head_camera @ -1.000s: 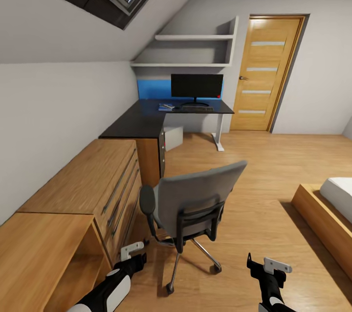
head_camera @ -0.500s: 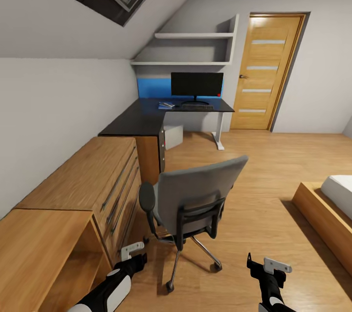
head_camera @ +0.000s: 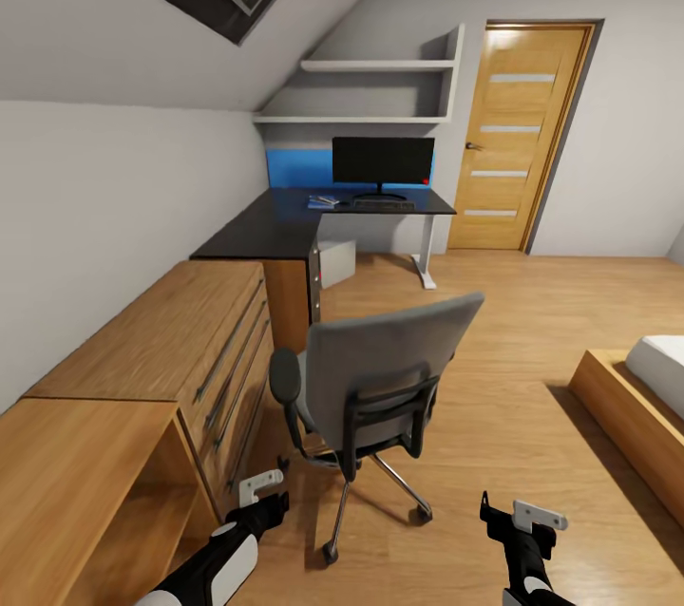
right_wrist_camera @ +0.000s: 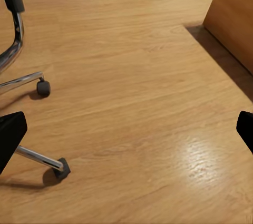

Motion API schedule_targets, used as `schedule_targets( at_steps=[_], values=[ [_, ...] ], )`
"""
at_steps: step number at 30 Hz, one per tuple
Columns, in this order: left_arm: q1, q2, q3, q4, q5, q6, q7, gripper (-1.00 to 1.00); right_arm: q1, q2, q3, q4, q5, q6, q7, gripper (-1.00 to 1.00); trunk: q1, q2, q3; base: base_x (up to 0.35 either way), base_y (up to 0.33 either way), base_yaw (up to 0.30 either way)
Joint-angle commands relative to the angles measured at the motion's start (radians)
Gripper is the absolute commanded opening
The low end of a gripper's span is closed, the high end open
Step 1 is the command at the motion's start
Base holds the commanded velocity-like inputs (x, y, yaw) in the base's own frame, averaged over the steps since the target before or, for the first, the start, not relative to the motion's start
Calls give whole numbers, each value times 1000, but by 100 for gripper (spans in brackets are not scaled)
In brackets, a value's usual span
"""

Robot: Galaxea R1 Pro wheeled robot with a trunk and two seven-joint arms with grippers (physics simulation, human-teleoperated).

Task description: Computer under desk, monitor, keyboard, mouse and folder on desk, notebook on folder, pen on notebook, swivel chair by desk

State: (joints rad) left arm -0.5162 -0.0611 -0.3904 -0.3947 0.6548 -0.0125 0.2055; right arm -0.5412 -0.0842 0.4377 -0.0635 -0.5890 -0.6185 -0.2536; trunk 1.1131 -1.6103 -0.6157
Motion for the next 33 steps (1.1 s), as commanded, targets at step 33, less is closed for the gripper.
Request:
schedule_targets(
  at_steps=[33],
  values=[
    [-1, -10, -8, -1, 8, -2, 8, 100, 0, 0, 9, -1, 0, 0, -8, 100, 127, -232, -104, 0, 0, 0]
  ],
)
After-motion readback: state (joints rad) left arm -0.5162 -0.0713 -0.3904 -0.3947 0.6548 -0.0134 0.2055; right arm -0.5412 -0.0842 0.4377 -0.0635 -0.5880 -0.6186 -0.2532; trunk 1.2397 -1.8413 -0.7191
